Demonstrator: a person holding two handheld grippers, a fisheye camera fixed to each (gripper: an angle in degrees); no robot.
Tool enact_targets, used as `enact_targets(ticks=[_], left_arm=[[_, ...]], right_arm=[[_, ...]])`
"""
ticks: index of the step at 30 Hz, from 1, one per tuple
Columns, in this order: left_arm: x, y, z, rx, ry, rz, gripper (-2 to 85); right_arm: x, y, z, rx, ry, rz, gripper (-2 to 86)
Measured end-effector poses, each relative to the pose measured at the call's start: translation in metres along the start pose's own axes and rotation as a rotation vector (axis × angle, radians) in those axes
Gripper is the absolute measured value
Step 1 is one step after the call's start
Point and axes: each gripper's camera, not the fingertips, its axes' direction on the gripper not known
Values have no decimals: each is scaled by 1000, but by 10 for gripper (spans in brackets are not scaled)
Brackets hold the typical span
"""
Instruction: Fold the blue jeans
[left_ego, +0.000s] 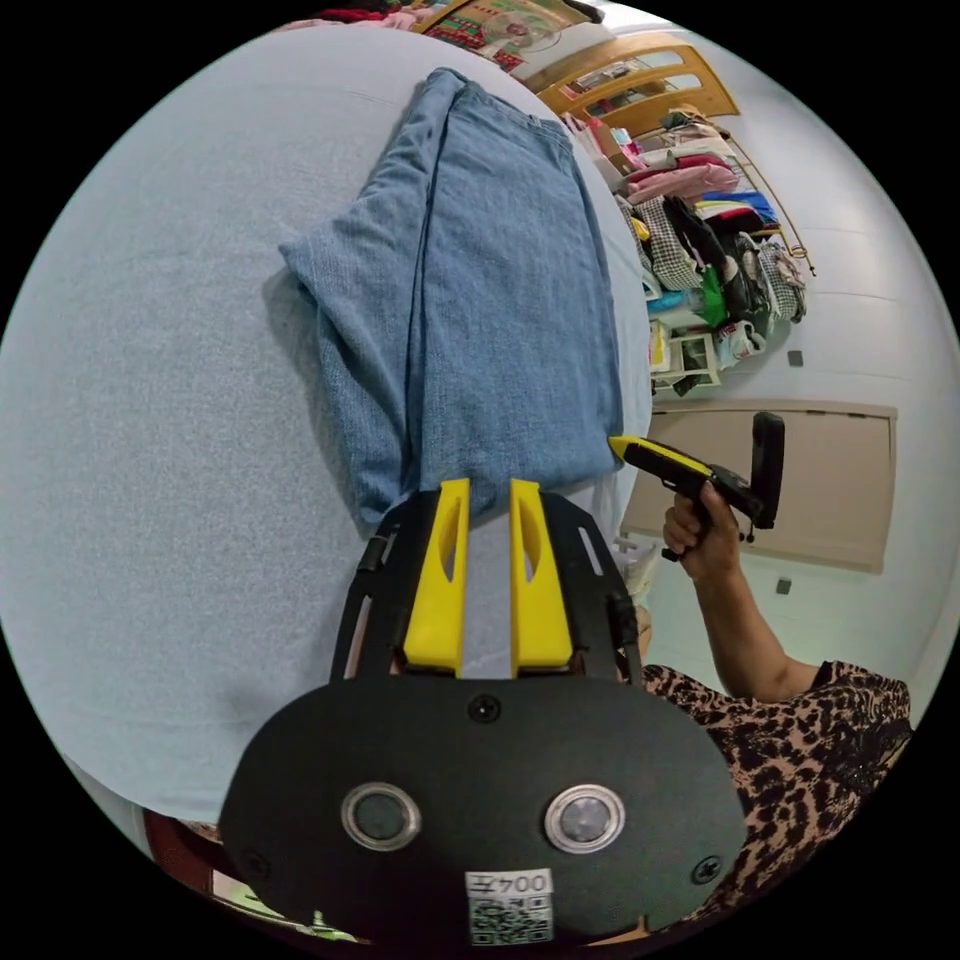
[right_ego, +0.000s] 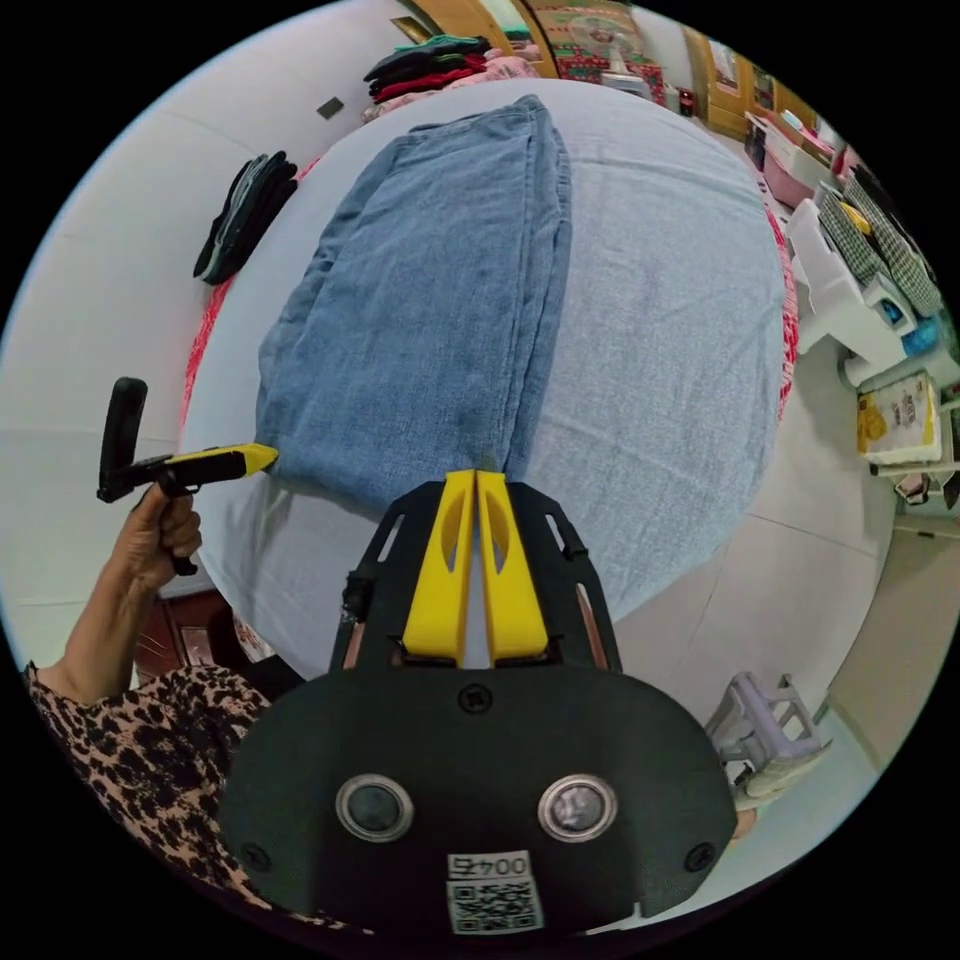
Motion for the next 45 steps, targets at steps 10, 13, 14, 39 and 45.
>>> enact_targets(ticks=[10,13,14,39,45], left_arm=[[-15,11,0,13,21,4,67],[-17,15,0,20,26,9,69],[-18,17,0,22,30,16,70],[10,53,-10,-9,-214,432,124],[29,50,11,-50,-227,458,120]], right_arm=[[6,9,5,10,12,-50,-3],[27,12,1,14,-137,-56,12],[32,13,-1,24,-174,-57,17],[66,22,18,138,-402,-119,109],[5,-1,11,6,-96,-206,110]])
